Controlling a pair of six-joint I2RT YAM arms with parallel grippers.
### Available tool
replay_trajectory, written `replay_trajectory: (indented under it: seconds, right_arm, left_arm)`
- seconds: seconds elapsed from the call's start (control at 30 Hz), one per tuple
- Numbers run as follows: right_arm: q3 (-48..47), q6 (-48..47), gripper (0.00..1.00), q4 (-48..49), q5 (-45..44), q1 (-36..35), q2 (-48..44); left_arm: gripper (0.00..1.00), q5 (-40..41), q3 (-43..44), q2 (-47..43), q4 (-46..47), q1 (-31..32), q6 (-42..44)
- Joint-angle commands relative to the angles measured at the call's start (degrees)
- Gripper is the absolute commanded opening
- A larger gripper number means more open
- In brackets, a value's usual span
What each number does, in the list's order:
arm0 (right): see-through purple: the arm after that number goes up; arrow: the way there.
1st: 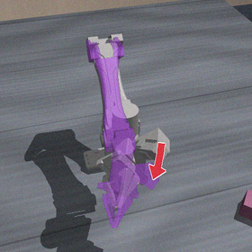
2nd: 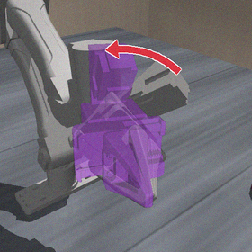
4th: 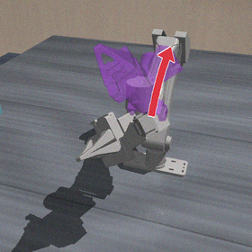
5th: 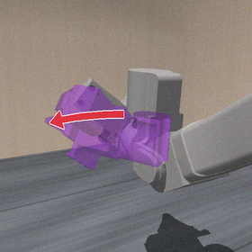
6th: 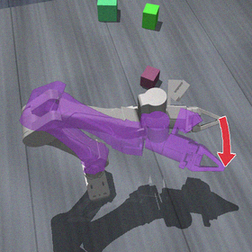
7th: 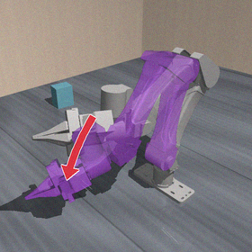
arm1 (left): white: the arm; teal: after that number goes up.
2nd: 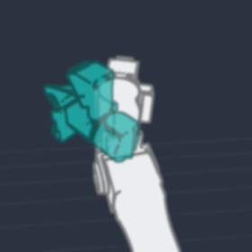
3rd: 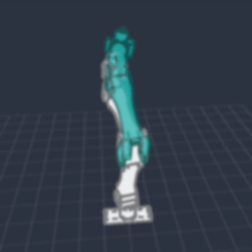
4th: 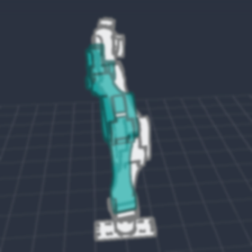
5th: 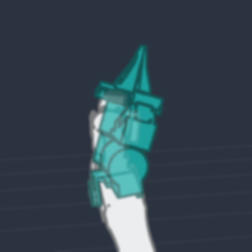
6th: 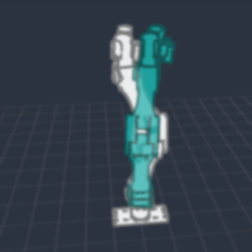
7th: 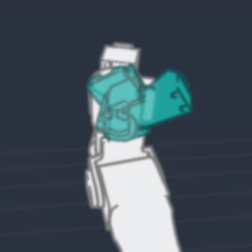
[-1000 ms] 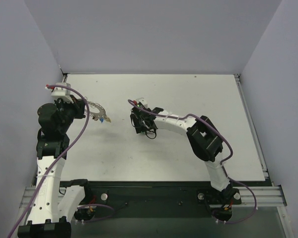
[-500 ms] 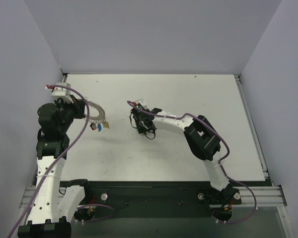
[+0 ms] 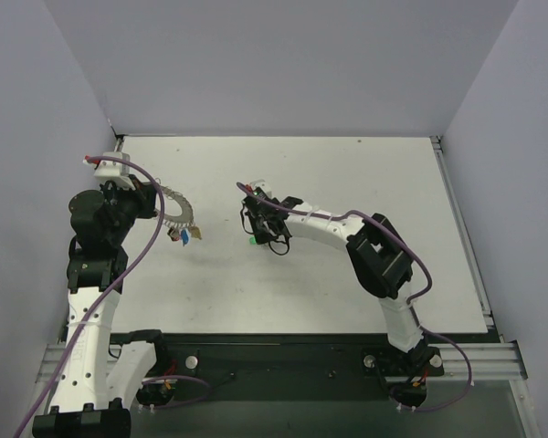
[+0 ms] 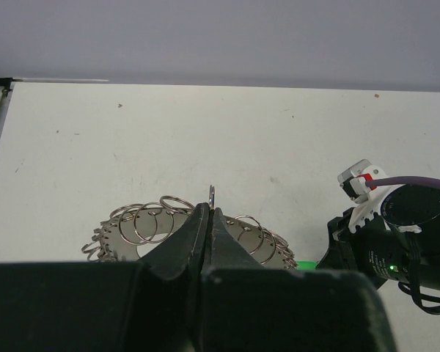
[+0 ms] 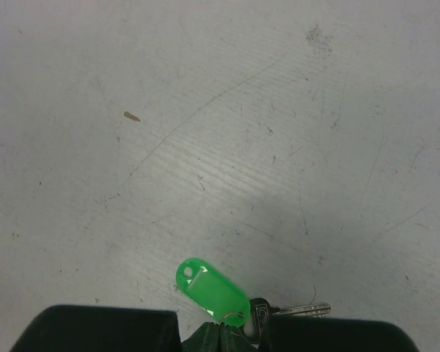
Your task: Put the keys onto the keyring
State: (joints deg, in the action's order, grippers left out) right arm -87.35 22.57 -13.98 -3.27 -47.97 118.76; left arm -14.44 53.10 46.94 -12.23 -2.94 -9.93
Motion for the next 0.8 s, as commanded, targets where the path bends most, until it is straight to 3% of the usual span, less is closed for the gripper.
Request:
replay_trajectory:
  seconds: [0.0,0.13,0.17,0.2,0.3,0.33,0.53,0.63,0.77]
  right_arm:
    - [0.51,-0.07,0.03,-1.84,0.98,0.77,-3.09]
    - [1.04,-1.56,0.07,-1.58,2.21,0.77,-3.88]
    - [1.13,-1.82,0.16,-1.49,2.13,0.68,-4.15]
    - [1.22,-2.26,0.32,-1.32,2.04,0.42,-4.24]
    - [1.13,-3.14,0.52,-1.23,0.63,-0.2,-3.98]
    - [1.04,-3.23,0.54,-1.23,0.37,-0.37,-3.71]
    - [-0.1,-2.88,0.55,-1.31,0.37,-0.37,-0.73]
    - [-0.63,-2.7,0.44,-1.23,0.89,-0.46,0.68]
    - [-0.89,-2.35,0.37,-1.23,-0.33,-0.38,1.91]
  left_arm:
    - [0.0,-0.68,0.34,-0.88,5.73,0.04,-0.35]
    - [0.0,-0.77,0.42,-0.97,5.73,0.13,-0.26]
    - [0.0,-0.77,0.42,-0.97,5.73,0.04,-0.26]
    - [0.0,-0.86,0.42,-0.88,5.73,0.13,-0.26]
    - [0.0,-0.86,0.42,-0.8,5.81,0.04,-0.35]
    - [0.0,-0.94,0.42,-0.71,5.81,0.04,-0.35]
    - [0.0,-0.86,0.42,-0.71,5.81,0.04,-0.44]
    - [0.0,-0.86,0.34,-0.62,5.81,0.04,-0.35]
    - [0.0,-0.77,0.51,-0.53,5.73,-0.05,-0.17]
